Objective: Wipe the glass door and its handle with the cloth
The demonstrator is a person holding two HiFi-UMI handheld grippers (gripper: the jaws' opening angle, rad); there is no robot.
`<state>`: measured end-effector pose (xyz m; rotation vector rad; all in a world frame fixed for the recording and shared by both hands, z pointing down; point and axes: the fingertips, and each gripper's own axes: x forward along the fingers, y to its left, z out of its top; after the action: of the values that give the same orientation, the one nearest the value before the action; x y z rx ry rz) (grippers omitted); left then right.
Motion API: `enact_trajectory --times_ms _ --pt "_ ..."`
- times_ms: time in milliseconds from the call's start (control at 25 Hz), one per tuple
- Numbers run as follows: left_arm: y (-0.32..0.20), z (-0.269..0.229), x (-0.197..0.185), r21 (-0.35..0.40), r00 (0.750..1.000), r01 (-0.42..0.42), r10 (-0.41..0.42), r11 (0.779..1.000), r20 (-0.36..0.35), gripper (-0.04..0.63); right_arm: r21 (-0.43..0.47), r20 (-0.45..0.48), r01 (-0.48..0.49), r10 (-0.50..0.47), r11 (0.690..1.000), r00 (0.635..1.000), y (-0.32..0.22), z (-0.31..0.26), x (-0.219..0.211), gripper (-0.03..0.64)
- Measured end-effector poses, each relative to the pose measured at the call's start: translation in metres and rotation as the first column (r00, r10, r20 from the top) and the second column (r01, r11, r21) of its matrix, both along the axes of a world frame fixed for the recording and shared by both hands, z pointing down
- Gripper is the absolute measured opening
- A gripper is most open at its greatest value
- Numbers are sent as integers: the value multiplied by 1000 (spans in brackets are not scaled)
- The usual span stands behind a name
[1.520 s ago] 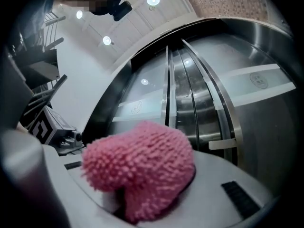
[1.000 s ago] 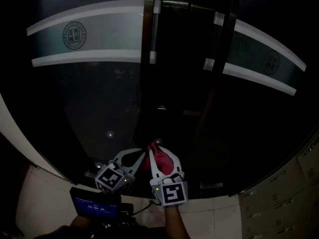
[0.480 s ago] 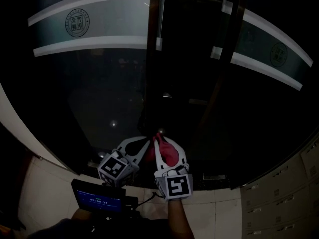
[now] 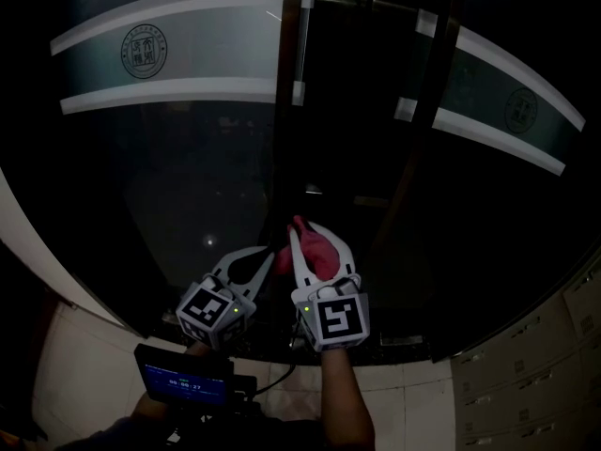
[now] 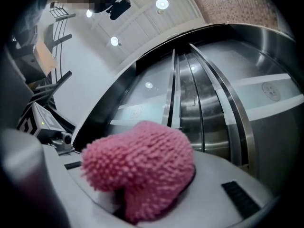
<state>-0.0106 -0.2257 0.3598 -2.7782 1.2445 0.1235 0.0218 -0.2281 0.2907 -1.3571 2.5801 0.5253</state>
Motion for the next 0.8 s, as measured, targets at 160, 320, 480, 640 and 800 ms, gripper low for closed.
enact_trajectory --times_ms 160,320,480,640,800 --pt "-3 -4 -2 -1 1000 4 -4 1000 12 3 38 19 -4 4 999 1000 4 -10 3 55" --pt "-3 6 -1 -14 999 -3 3 1000 33 3 -7 26 -27 28 1000 999 9 13 8 55" --pt "0 7 3 -10 999 -11 11 1000 44 5 -40 26 -29 30 999 999 13 25 9 55" --pt "1 8 5 -10 999 -20 20 1000 38 4 -50 21 -30 31 998 999 16 29 9 55" --pt "1 8 5 -3 999 -15 16 1000 42 3 -52 25 -31 33 998 999 18 30 11 55"
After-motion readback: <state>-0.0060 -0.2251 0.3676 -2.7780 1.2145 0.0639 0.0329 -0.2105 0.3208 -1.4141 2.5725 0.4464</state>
